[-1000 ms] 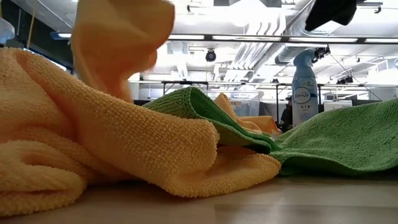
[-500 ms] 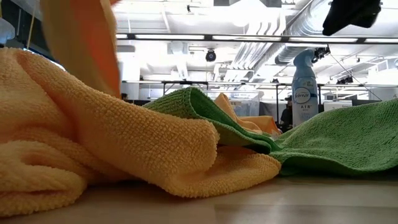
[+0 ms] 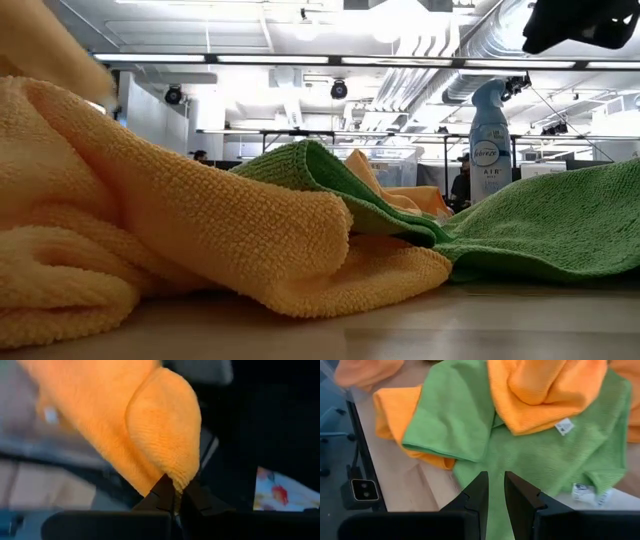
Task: Sort microfiber towel by color & place in baskets
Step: Put the orange microfiber towel into the bottom transparent bin
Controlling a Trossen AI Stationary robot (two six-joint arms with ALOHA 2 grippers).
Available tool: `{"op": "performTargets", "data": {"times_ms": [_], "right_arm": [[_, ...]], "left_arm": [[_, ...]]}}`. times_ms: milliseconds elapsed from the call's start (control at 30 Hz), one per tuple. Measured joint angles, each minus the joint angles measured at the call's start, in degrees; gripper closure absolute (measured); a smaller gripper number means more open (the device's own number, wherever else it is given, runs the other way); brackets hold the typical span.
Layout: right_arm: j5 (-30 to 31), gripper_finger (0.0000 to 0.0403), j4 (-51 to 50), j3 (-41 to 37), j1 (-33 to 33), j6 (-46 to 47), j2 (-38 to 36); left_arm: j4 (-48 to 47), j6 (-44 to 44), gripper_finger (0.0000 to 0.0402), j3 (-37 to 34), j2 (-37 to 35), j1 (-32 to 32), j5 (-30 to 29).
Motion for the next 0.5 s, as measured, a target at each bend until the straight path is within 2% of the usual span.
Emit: {"op": "performTargets", "data": {"times_ms": [233,300,433,500], "right_arm": [[-0.01,0.0348,3.28,0.00,-0.02,0.00,3.12],[-0.01,0.0348,3.44,0.00,-0.02,0.02,3.57],[0.06,0.0348,3.45,0.00,-0.12,0.00,3.75],[0.13,0.0348,3.45,0.00,-0.19,0.00,3.75]], "left_arm": [[-0.10,-10.40,0.0401,-1.89,2.18,-8.48,0.69],[0.04,-13.95,0.0401,-2.59,3.16,-10.02,4.40],[0.05,-19.96,0.0401,-2.71,5.02,-12.64,15.64],[0.08,-23.20,0.0401,-2.72,5.17,-13.98,18.51]]}}
